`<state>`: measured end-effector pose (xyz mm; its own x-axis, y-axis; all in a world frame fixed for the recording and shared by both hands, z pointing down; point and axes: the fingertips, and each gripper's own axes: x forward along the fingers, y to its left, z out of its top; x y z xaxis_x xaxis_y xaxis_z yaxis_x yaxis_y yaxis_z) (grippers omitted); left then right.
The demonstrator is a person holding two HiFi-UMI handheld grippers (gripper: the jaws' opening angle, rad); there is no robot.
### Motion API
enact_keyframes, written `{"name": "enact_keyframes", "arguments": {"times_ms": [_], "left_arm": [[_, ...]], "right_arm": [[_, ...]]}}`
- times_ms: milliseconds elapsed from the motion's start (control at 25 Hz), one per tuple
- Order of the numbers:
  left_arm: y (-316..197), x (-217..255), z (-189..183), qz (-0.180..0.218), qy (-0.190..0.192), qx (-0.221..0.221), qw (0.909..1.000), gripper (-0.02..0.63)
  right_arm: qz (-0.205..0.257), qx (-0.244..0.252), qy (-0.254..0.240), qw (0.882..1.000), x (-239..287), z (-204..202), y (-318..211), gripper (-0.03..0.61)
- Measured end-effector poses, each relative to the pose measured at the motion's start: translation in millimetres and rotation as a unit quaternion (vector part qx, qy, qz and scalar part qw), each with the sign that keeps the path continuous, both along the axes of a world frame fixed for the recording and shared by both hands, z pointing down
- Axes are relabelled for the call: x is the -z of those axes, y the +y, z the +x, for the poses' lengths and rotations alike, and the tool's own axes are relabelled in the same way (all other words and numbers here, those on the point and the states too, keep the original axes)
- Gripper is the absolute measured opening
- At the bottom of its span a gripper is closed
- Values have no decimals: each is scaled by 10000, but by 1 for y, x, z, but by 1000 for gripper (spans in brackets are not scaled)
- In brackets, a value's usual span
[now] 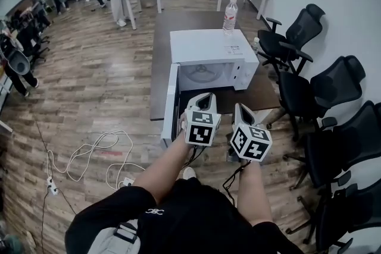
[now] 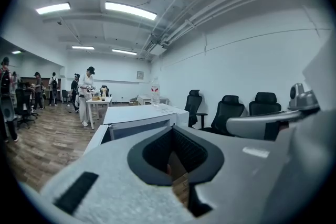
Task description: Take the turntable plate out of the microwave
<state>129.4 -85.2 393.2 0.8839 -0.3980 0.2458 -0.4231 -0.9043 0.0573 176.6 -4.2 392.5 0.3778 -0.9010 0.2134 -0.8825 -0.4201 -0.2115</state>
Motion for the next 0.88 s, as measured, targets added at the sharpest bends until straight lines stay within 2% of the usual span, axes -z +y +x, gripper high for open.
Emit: {"name": "enact_keyframes", "arguments": {"times_ms": [160,360,560,880], "left_arm": [[-21,-11,21,-237,38,38,9997,0],[-45,-18,50,-107,37,22,9999,0],[-65,-24,70,-223,63,74,9997,0],[-91,-20,80,-178,122,272,9994,0]], "right_arm": [[-127,81,-51,9999,-8,22,-29,6],[-248,201,-62,9995,-14,45,-66,6],[-295,350,-59,9989,-16,63,-96,6],[-264,493,-235,9982,-24,83,-129,6]]}}
